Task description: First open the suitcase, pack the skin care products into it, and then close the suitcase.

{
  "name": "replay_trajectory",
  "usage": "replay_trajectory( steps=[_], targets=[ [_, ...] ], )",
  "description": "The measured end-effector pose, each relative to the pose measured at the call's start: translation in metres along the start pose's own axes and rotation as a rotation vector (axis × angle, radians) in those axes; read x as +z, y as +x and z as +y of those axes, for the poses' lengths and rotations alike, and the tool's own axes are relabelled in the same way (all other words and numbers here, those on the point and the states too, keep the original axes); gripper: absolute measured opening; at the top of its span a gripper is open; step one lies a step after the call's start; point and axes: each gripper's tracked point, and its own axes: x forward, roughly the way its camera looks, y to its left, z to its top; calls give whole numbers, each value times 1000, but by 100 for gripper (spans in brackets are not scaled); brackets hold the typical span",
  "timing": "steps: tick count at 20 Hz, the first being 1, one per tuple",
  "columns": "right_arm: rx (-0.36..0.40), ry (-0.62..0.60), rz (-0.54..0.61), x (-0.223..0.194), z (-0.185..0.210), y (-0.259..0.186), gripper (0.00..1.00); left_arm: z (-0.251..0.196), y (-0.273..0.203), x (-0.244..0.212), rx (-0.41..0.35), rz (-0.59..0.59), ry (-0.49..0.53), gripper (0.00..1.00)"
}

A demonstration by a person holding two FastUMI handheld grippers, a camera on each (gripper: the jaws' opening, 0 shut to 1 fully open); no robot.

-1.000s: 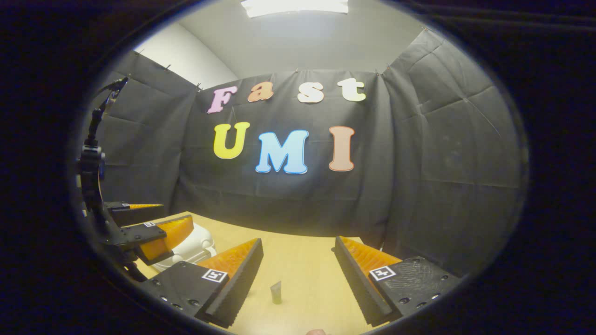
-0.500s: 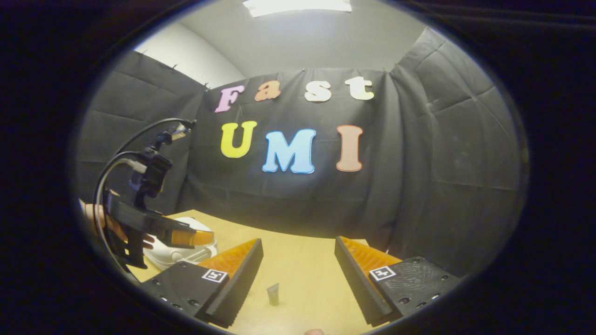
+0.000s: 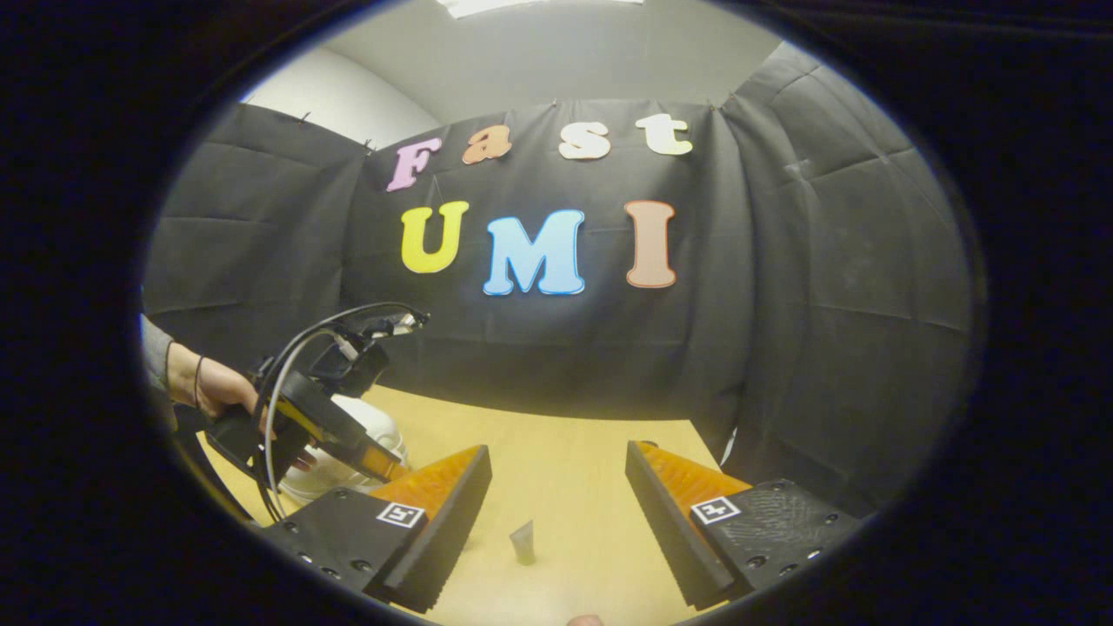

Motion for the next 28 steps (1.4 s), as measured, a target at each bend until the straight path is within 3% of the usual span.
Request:
replay_trajectory(
  steps=[4, 5, 8, 9, 10, 14, 20, 24, 28],
  targets=[
    [-47, -11, 17, -1, 2, -1, 94, -3, 18, -11, -51, 99, -4, 98],
    [-59, -14, 21, -1, 2, -2, 94, 0, 23, -11, -43, 115, 3, 80],
    [-87, -17, 31, -2, 5, -7, 94, 16, 24, -12, -7, 147, 37, 50],
    [-93, -17, 36, -1, 6, -7, 94, 19, 24, -12, -17, 155, 29, 33],
    [-95, -19, 38, -2, 9, -7, 94, 17, 22, -13, -38, 171, 23, 25],
    [-86, -33, 40, 2, 23, -7, 95, 11, -6, 2, -103, 166, 51, 16],
    [-49, -50, 9, 13, 45, -2, 95, 12, -76, 40, -177, 100, 29, 16],
    [-25, -56, -7, 19, 57, 2, 95, 46, -155, 86, -131, 19, 68, 16],
    [-25, -54, -15, 23, 65, 6, 95, 117, -233, 129, -37, -66, 79, 16]
  ],
)
